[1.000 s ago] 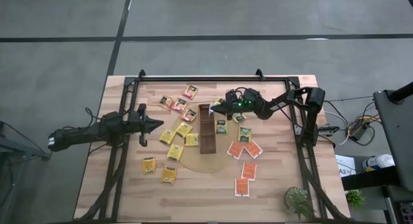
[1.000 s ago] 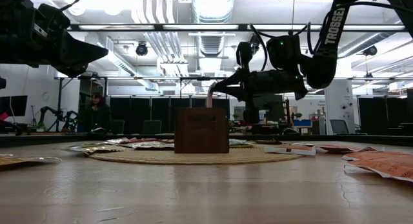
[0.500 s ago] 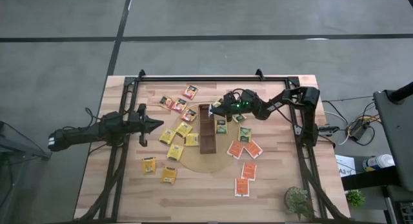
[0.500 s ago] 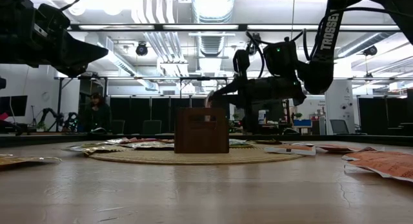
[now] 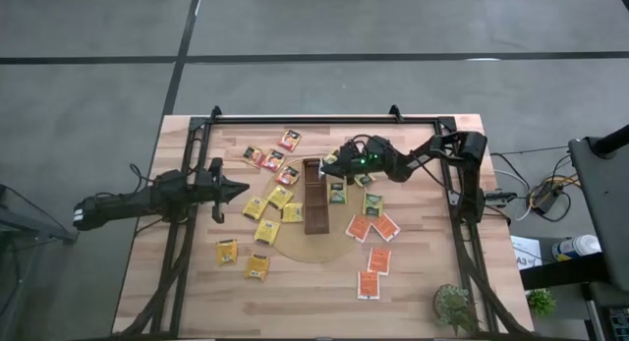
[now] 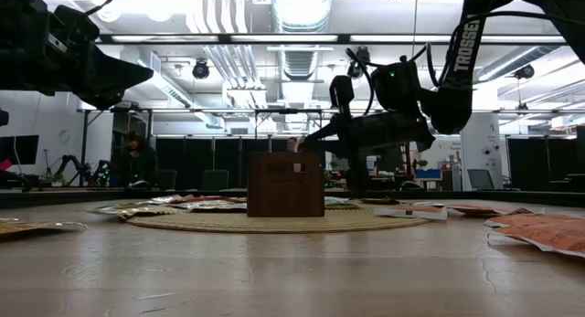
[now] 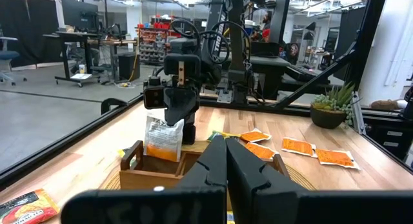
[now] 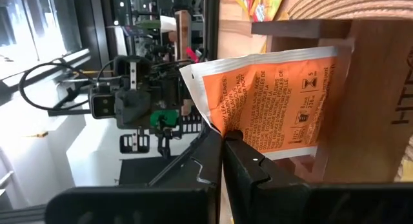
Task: Pick & Place Tea
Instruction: Put the white tea bag into the top section of the wooden organizer
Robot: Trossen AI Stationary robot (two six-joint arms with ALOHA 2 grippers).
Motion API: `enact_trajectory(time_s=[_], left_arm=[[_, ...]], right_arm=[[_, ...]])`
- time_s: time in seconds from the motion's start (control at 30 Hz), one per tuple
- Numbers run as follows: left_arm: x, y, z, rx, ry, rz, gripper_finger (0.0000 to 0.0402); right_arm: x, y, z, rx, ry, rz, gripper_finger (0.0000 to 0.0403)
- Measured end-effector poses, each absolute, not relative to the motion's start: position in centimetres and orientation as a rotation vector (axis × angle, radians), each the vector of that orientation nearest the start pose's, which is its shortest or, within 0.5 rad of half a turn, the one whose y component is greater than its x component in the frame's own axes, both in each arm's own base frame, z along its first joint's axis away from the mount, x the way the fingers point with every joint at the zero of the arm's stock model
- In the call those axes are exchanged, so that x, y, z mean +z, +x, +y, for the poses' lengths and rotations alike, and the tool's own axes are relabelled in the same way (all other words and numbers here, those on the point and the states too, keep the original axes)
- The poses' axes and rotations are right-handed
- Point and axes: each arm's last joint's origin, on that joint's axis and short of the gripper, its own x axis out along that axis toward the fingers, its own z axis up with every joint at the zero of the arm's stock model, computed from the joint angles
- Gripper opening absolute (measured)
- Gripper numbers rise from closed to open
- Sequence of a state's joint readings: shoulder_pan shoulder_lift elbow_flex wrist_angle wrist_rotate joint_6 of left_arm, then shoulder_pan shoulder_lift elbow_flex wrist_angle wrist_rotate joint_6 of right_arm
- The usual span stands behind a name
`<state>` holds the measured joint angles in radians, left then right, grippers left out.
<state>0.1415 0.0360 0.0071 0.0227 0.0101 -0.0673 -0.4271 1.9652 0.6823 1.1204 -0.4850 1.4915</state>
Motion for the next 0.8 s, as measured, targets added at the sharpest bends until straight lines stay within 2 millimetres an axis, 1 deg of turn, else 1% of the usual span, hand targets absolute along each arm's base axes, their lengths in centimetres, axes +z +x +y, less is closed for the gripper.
enact_trajectory(time_s=[0.17,0.3,0.4,0.5,0.8], left_arm=[[16.53,9.85,1.38,0.132,-0.068,0.002,0.0],[16.54,9.85,1.37,0.131,-0.068,0.002,0.0],[16.53,9.85,1.38,0.132,-0.068,0.002,0.0],[16.53,9.86,1.37,0.132,-0.068,0.002,0.0],[16.53,9.86,1.37,0.131,-0.068,0.002,0.0]], right_arm=[[11.39,31.55,-12.88,-0.056,1.556,0.173,0.0008],[11.13,31.37,-13.03,-0.07,1.59,0.196,0.0009],[11.0,31.28,-12.98,-0.068,1.595,0.212,0.0018],[10.97,31.26,-12.96,-0.067,1.596,0.215,0.0037],[10.89,31.1,-12.91,-0.067,1.592,0.224,0.0117]])
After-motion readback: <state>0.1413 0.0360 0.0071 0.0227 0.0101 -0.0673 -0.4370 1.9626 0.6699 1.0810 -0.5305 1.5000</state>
